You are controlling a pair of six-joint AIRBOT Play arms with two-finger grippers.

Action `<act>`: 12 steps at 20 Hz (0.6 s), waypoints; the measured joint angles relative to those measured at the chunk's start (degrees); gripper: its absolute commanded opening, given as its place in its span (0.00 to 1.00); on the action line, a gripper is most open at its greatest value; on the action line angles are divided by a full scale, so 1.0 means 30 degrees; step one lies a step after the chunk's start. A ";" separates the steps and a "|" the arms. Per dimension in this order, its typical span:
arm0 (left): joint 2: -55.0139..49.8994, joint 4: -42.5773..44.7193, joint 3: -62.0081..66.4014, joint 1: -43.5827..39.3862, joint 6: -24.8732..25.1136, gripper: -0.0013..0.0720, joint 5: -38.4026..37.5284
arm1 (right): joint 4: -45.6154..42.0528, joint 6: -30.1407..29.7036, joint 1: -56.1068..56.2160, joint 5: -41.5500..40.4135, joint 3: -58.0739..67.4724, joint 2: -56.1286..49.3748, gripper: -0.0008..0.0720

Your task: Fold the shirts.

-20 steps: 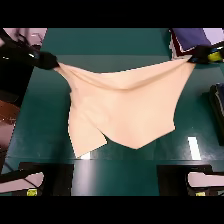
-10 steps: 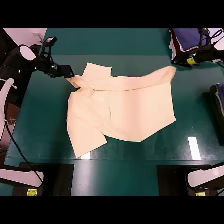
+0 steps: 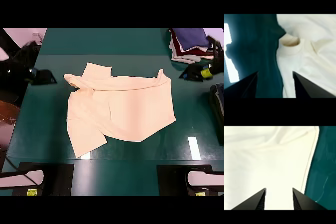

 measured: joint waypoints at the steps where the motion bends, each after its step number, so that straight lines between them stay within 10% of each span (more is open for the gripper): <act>1: 0.0539 -0.0051 -0.1290 0.0087 0.0000 0.69 -0.0066 | 0.0044 -0.0087 -0.0095 0.0000 -0.1253 0.0794 0.54; 12: 0.3461 -0.3993 -1.2240 -0.0809 0.1545 0.69 0.2681 | 0.0146 -0.0313 -0.0277 -0.1239 -1.0149 0.7752 0.54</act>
